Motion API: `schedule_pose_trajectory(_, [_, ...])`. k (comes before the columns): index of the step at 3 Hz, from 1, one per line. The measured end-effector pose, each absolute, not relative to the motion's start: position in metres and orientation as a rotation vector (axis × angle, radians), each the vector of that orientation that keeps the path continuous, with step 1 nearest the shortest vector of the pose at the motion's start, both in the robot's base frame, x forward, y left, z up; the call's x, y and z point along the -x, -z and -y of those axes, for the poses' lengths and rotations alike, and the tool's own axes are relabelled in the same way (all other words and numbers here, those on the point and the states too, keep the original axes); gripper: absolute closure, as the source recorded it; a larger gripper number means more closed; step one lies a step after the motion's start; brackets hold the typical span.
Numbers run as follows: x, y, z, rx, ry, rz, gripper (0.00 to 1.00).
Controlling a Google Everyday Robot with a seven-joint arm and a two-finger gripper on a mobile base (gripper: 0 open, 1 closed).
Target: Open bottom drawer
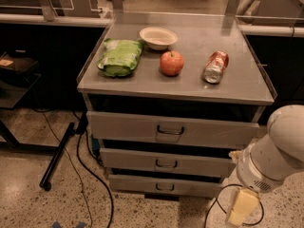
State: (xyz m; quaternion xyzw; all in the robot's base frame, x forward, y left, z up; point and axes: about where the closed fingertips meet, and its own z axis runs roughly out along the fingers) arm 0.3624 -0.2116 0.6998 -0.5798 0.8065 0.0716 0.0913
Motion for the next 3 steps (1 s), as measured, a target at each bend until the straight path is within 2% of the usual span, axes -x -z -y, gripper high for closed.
schedule_pose_trajectory(3, [-0.337,-0.555,0.179,1.68,-0.403,-2.523,0.0])
